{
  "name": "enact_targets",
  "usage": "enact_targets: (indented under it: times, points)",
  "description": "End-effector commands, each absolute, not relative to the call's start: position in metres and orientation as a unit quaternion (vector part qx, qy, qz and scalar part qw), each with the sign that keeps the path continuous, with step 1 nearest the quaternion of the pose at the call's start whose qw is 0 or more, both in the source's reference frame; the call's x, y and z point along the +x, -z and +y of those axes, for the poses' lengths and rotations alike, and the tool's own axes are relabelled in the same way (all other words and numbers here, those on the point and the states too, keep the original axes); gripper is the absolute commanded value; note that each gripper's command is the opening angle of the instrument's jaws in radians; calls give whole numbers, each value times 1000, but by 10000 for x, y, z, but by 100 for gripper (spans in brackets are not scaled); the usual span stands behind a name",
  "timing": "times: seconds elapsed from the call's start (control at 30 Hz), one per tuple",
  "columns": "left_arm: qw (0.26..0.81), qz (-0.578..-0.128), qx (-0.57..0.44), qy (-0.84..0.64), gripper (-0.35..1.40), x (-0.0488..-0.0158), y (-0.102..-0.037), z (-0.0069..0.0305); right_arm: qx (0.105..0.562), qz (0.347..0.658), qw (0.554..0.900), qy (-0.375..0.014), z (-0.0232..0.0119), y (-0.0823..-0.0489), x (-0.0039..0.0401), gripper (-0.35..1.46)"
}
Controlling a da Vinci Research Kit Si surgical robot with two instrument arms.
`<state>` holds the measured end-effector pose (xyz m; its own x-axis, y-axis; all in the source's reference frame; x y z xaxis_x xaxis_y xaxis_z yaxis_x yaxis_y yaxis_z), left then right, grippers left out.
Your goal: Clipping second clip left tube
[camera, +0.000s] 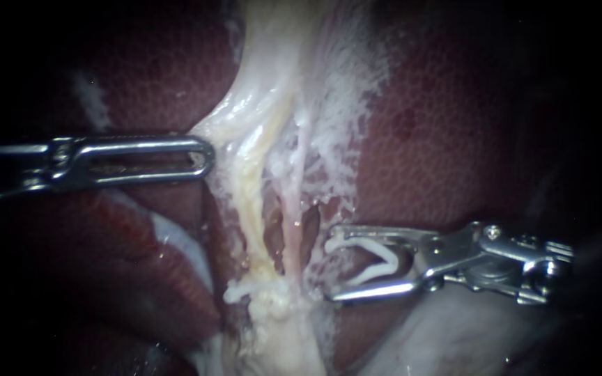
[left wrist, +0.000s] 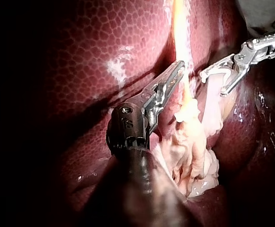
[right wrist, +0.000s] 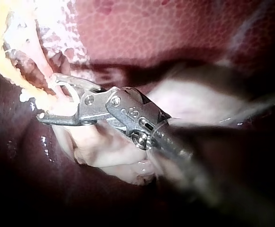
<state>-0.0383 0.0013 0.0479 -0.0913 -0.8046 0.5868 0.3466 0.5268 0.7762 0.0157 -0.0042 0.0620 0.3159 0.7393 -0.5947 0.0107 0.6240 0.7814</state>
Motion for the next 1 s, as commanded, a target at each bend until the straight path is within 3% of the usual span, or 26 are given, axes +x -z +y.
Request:
enact_targets:
  times: [0.03,1.0]
  points:
    - [645,-589,193,446,-35,-383,-477,13,358,529,729,-247,-42,-620,159,56]
    - [645,-589,190,448,-35,-387,-467,6,376,519,734,-224,-47,-652,222,53]
